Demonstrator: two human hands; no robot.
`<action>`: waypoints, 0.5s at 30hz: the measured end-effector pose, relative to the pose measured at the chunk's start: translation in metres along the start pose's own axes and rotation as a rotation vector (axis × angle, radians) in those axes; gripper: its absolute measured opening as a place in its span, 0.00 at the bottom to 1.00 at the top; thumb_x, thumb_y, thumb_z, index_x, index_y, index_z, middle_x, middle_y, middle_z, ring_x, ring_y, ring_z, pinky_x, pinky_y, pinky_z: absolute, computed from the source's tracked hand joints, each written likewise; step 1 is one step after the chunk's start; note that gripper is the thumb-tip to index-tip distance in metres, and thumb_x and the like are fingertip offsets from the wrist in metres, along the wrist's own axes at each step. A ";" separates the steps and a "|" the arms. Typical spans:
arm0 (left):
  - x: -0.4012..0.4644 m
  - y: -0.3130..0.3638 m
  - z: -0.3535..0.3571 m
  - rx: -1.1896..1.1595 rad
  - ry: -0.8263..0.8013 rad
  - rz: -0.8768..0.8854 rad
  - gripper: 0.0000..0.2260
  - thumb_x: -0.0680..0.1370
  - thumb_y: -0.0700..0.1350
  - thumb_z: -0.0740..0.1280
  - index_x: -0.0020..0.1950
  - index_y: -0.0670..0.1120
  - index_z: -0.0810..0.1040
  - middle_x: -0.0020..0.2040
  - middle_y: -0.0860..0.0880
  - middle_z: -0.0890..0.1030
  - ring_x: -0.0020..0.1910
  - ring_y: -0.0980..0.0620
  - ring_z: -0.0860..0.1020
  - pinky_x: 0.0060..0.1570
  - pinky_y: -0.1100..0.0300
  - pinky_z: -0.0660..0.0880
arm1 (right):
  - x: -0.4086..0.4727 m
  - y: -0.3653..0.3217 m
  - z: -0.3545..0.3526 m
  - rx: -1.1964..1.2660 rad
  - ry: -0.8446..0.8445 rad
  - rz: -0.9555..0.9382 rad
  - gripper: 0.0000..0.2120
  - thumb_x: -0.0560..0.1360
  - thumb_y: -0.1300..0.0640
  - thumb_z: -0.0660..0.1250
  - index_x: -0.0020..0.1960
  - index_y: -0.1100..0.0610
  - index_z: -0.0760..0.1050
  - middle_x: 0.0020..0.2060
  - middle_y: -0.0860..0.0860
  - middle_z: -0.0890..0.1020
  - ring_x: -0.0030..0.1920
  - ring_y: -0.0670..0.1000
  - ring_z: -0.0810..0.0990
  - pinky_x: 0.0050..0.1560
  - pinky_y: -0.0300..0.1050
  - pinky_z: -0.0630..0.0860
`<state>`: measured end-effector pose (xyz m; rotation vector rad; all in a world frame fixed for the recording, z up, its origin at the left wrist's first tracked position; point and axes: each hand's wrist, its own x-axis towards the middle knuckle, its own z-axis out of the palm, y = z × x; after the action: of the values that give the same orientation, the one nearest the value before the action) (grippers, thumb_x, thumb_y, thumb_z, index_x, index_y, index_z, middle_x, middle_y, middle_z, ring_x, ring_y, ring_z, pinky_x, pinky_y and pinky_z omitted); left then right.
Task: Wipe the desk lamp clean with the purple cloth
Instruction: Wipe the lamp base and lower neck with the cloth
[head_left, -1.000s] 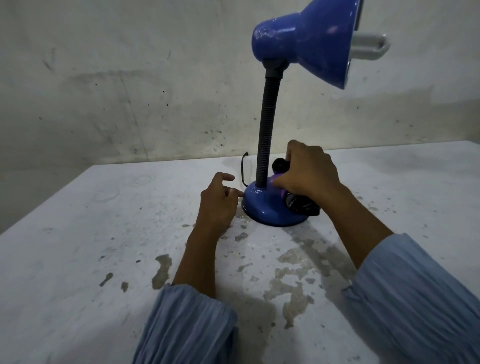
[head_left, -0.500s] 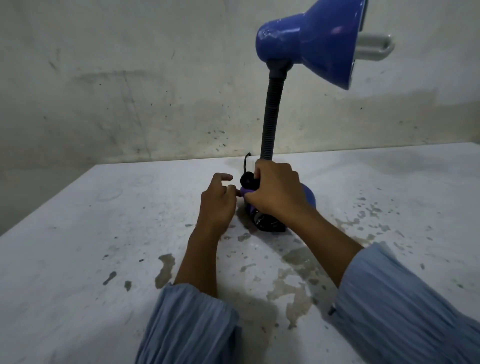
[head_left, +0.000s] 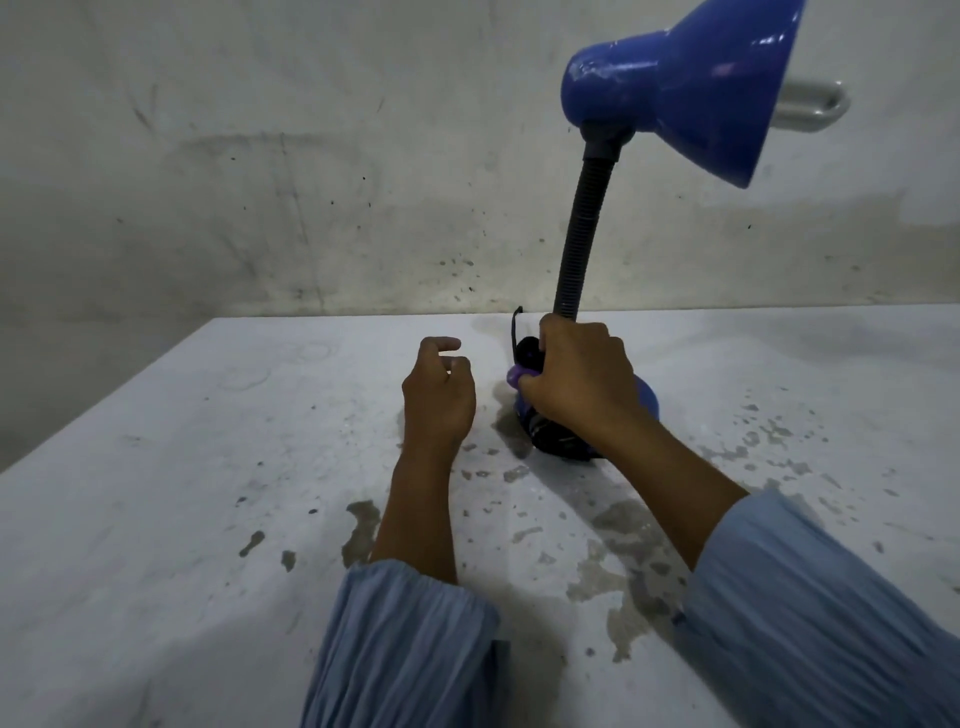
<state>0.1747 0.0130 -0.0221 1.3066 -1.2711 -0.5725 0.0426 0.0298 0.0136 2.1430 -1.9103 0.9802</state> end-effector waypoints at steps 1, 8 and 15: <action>0.000 0.000 0.000 -0.004 0.001 -0.001 0.10 0.77 0.40 0.56 0.57 0.47 0.72 0.42 0.53 0.77 0.37 0.60 0.74 0.30 0.75 0.68 | 0.005 -0.002 -0.003 0.052 -0.054 0.035 0.17 0.67 0.48 0.73 0.43 0.56 0.69 0.44 0.55 0.79 0.42 0.54 0.77 0.35 0.43 0.70; 0.001 0.000 -0.002 -0.012 0.033 -0.006 0.11 0.78 0.40 0.56 0.57 0.47 0.72 0.42 0.53 0.77 0.37 0.59 0.74 0.31 0.75 0.68 | 0.005 -0.018 -0.006 -0.130 0.084 -0.111 0.06 0.74 0.57 0.66 0.48 0.57 0.70 0.43 0.55 0.80 0.43 0.58 0.79 0.34 0.44 0.66; -0.001 0.002 -0.001 0.009 0.012 -0.007 0.11 0.78 0.40 0.56 0.58 0.47 0.72 0.47 0.50 0.78 0.37 0.60 0.74 0.31 0.76 0.68 | 0.011 -0.028 0.005 -0.163 -0.055 -0.075 0.10 0.74 0.62 0.65 0.55 0.60 0.71 0.49 0.57 0.79 0.50 0.59 0.78 0.42 0.47 0.71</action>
<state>0.1752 0.0148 -0.0204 1.3206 -1.2614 -0.5639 0.0707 0.0238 0.0243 2.1514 -1.8489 0.7324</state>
